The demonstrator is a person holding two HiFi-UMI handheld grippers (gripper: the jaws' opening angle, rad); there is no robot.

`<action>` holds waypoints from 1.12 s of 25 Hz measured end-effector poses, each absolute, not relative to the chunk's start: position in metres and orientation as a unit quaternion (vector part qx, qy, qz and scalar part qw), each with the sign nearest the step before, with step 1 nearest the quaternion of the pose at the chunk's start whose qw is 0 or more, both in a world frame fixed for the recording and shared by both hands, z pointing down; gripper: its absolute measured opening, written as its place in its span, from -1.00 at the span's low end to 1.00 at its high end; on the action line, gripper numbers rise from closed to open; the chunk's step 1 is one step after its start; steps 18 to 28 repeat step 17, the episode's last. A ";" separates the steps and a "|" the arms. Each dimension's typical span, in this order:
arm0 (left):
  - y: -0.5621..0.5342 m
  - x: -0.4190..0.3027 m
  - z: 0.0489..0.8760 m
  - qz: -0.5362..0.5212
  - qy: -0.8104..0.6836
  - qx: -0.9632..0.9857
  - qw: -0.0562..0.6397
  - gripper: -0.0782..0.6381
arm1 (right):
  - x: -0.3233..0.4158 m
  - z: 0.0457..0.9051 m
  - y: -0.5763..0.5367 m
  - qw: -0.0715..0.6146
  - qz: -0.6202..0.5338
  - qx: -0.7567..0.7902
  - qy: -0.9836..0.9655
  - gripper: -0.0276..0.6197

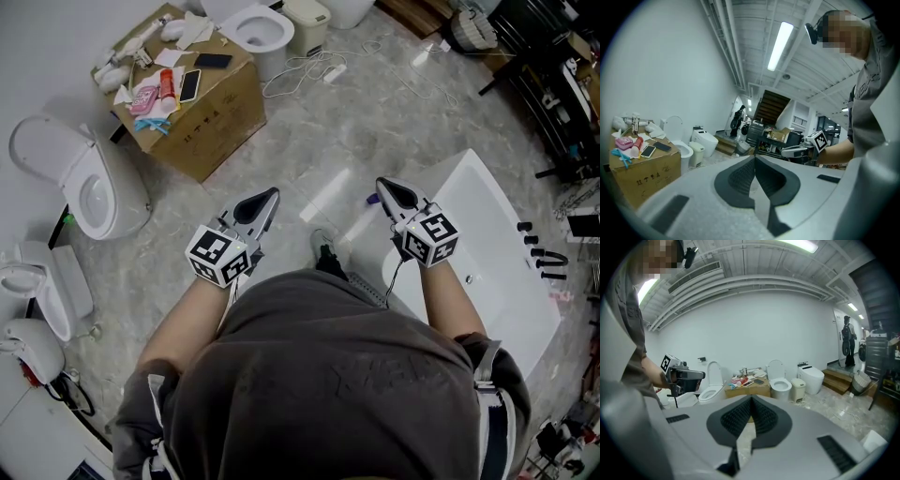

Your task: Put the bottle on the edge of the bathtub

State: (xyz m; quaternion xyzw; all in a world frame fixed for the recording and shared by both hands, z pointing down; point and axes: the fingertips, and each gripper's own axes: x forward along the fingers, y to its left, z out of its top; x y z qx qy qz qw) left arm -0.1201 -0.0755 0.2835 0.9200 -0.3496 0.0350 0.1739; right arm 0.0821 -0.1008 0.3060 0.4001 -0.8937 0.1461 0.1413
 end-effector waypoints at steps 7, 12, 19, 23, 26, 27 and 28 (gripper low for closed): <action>-0.074 -0.120 0.281 0.034 -0.351 0.920 0.173 -0.77 | 0.085 0.308 -0.098 0.146 0.147 0.400 -0.893 -0.94; -0.074 -0.122 0.280 0.035 -0.352 0.919 0.172 -0.77 | 0.083 0.308 -0.100 0.147 0.147 0.399 -0.893 -0.94; -0.075 -0.125 0.281 0.036 -0.354 0.918 0.173 -0.77 | 0.082 0.310 -0.101 0.148 0.146 0.397 -0.894 -0.94; -0.075 -0.125 0.281 0.036 -0.354 0.918 0.173 -0.77 | 0.082 0.310 -0.101 0.148 0.146 0.397 -0.894 -0.94; -0.075 -0.125 0.281 0.036 -0.354 0.918 0.173 -0.77 | 0.082 0.310 -0.101 0.148 0.146 0.397 -0.894 -0.94; -0.075 -0.125 0.281 0.036 -0.354 0.918 0.173 -0.77 | 0.082 0.310 -0.101 0.148 0.146 0.397 -0.894 -0.94; -0.075 -0.125 0.281 0.036 -0.354 0.918 0.173 -0.77 | 0.082 0.310 -0.101 0.148 0.146 0.397 -0.894 -0.94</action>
